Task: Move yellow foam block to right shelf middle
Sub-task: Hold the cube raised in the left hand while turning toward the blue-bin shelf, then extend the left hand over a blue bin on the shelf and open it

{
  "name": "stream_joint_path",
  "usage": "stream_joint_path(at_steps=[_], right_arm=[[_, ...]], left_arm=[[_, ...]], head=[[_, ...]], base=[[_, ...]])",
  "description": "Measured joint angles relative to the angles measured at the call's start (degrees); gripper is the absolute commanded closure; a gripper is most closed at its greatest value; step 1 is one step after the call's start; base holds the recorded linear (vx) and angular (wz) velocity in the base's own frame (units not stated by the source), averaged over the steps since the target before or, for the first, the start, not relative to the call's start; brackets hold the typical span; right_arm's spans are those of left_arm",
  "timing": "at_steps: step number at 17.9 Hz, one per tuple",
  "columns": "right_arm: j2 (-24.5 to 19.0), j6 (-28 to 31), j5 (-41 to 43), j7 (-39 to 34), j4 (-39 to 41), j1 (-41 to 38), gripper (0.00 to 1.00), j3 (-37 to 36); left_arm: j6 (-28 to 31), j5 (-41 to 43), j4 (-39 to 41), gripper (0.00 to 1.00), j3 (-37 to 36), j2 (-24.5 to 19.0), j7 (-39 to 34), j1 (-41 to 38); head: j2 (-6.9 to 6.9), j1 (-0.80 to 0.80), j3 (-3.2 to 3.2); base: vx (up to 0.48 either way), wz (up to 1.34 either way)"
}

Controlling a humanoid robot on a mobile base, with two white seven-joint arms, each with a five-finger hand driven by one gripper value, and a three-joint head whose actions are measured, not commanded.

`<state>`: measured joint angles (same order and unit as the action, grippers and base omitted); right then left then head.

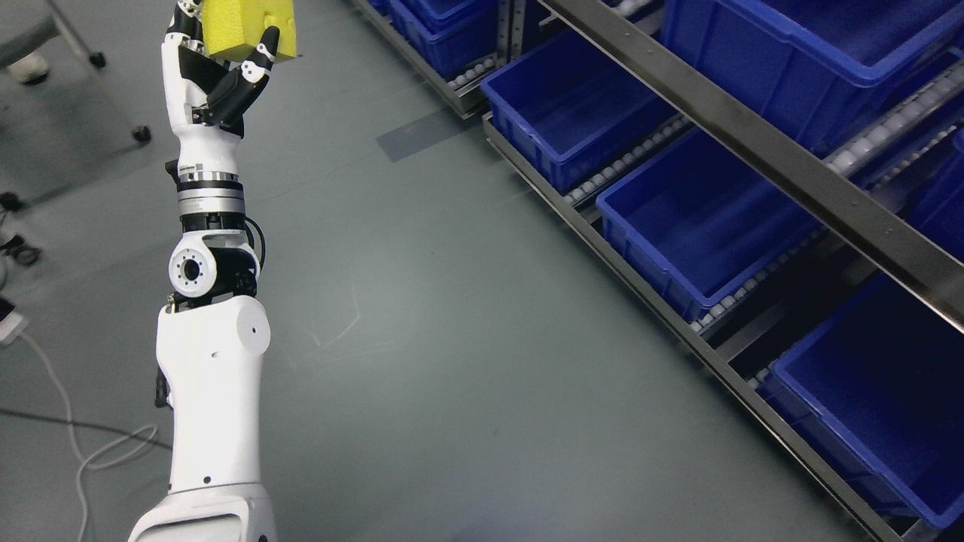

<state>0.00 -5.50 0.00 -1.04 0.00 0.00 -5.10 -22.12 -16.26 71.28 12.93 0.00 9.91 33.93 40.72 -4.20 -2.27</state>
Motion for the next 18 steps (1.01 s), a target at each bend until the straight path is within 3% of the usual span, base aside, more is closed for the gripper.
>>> stream_joint_path(at_steps=[6, 18], right_arm=[[0.0, 0.0, 0.0, 0.0, 0.0, 0.0, 0.0, 0.0], [0.0, 0.01, 0.0, 0.02, 0.0, -0.01, 0.0, 0.0]], left_arm=[[0.11, -0.01, 0.74, 0.56, -1.42, 0.0, 1.0, -0.59], [9.12, -0.1, 10.74, 0.56, -15.56, 0.0, 1.53, 0.09]], head=[[0.0, 0.0, 0.0], [0.01, 0.0, 0.0]], base=[[0.342, -0.57], [0.253, -0.44]])
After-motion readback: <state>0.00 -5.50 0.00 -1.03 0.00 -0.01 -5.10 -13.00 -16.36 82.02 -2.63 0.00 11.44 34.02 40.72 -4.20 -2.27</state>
